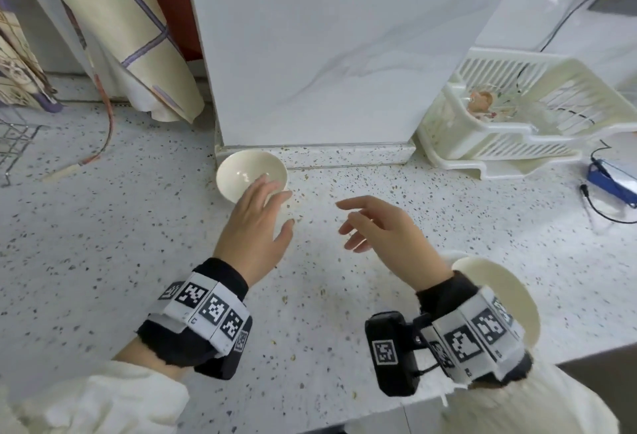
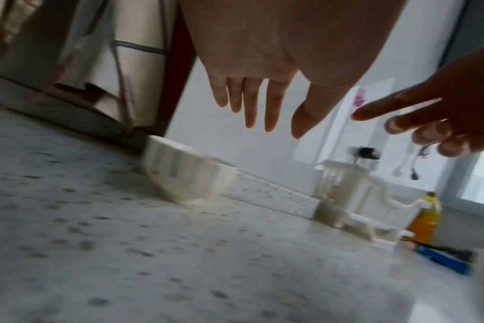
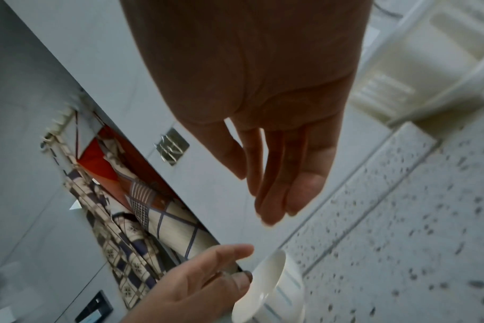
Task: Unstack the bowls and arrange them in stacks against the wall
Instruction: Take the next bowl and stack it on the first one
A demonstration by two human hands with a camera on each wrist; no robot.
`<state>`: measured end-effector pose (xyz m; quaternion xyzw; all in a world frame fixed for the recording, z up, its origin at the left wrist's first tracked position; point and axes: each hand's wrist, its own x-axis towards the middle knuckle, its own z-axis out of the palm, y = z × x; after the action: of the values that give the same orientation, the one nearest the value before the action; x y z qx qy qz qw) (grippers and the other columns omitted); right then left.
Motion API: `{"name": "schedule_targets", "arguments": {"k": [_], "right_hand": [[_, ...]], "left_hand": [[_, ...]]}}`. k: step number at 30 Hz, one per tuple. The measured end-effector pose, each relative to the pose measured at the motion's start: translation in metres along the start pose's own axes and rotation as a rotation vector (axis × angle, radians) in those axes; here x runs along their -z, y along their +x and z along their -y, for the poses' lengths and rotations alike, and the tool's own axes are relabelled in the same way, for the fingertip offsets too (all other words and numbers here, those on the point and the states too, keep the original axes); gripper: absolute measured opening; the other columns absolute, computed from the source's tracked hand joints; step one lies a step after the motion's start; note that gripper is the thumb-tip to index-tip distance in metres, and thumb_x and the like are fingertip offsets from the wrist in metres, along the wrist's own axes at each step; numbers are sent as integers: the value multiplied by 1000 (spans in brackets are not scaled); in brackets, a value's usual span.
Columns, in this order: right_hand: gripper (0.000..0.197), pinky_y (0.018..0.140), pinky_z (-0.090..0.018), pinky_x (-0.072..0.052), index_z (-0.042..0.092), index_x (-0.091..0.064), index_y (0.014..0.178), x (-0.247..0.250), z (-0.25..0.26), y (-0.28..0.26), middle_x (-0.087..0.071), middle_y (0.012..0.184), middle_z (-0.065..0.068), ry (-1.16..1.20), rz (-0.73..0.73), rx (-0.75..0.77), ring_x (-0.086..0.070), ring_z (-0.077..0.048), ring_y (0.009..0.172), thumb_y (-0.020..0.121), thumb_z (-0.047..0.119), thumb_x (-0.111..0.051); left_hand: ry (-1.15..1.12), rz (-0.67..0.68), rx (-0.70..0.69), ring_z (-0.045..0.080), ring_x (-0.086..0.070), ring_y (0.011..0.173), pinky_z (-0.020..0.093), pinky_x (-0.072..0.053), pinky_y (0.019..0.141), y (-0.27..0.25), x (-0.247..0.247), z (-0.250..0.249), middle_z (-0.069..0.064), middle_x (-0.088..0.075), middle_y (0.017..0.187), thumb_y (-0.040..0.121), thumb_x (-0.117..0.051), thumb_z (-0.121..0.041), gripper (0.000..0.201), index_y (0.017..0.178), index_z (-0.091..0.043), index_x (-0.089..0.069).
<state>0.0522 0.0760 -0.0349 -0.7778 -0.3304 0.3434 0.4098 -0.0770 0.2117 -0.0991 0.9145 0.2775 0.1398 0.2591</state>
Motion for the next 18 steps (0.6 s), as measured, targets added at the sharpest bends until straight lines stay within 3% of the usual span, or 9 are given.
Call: {"name": "schedule_targets", "arguments": {"k": [6,8,10,12,15,18], "right_hand": [[23,75,-28,-52,20,-65,98,73,-36,-50,-65,84,2,-81,-183,52,-62,-13,73,90,13,-45],[22,73,-26,-49,19,-65,100,92,-54,-60,-62,88,1,-174,-248,42,-58,-12,74,90,15,-46],[21,72,-25,-44,17,-63,104,108,-75,-66,-55,92,0,-347,-336,40,-54,-13,76,89,18,-48],[25,78,-27,-40,15,-60,110,119,-94,-70,-51,99,-4,-482,-388,12,-53,-20,88,88,23,-50],[36,81,-28,-38,15,-53,120,125,-116,-72,-50,114,-11,-555,-338,-70,-49,-26,104,87,29,-49],[35,74,-29,-39,16,-52,120,128,-123,-72,-49,117,-10,-586,-312,-77,-51,-24,96,88,29,-46]], "left_hand": [[-172,63,-70,9,-20,139,15,-10,106,-17,-39,-95,-1,-42,142,93,-41,-25,36,127,-15,-46],[-210,107,-62,7,-23,137,13,-12,105,-23,-53,-121,-2,-39,144,94,-39,-28,39,131,-17,-42],[-240,161,-28,6,-26,136,13,-17,104,-27,-66,-143,-4,-34,148,94,-37,-32,43,136,-21,-34],[-260,219,15,6,-25,136,17,-21,103,-32,-76,-159,-7,-28,151,94,-35,-34,48,140,-24,-25],[-262,247,86,8,-30,135,27,-32,103,-39,-89,-172,-9,-27,151,94,-33,-37,50,141,-25,-21],[-270,204,144,11,-43,126,31,-40,97,-45,-96,-178,-8,-36,146,94,-30,-36,45,138,-26,-28]]}}
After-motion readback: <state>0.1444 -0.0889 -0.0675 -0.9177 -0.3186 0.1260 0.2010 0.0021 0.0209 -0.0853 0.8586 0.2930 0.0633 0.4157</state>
